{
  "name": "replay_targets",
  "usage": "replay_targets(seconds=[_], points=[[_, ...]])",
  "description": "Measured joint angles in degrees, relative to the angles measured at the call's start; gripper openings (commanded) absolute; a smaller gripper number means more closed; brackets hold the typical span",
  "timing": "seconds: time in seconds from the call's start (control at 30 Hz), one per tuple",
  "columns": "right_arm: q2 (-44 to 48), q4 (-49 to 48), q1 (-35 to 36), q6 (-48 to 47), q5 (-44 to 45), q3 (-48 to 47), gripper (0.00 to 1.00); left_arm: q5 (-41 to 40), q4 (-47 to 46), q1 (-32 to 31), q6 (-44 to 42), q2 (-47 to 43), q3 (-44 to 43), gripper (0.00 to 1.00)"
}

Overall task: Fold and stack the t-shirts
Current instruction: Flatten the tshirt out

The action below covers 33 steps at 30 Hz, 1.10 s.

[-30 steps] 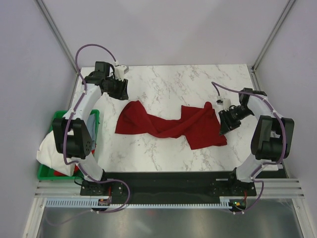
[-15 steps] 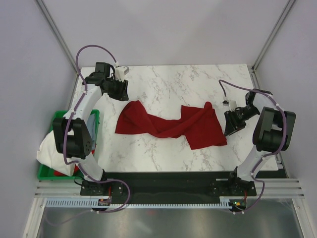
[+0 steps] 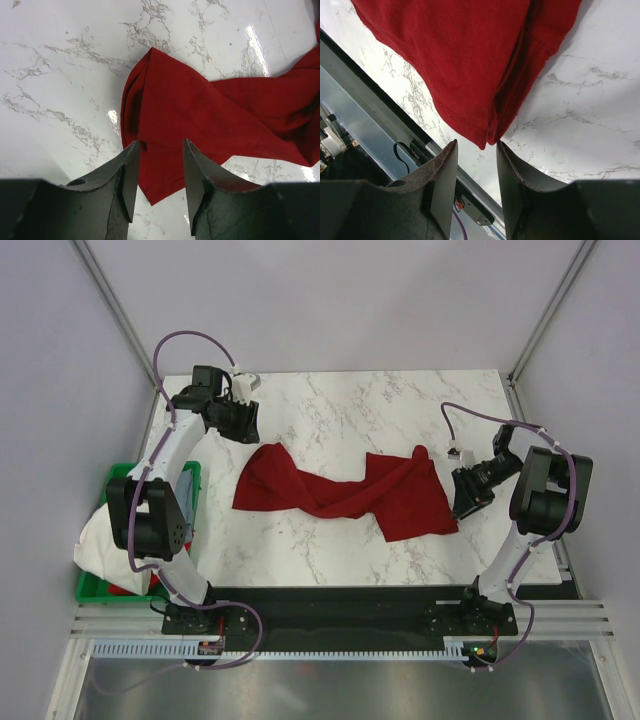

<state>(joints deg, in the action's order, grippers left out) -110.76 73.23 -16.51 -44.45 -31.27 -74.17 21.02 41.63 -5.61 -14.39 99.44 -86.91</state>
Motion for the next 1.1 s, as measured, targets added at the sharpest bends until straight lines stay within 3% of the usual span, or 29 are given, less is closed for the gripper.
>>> replay_targets(seconds=[0.43, 0.63, 1.1], points=[[-2.78, 2.14, 0.0, -0.92, -1.97, -1.14, 0.42, -0.2, 0.0, 0.0, -0.02, 0.0, 0.0, 0.47], [-2.78, 2.58, 0.0, -1.18, -2.43, -1.9, 0.33, -0.7, 0.0, 0.0, -0.02, 0.0, 0.0, 0.47], [-3.39, 2.89, 0.0, -1.92, -2.84, -1.97, 0.35, -1.46, 0.0, 0.0, -0.02, 0.0, 0.0, 0.47]])
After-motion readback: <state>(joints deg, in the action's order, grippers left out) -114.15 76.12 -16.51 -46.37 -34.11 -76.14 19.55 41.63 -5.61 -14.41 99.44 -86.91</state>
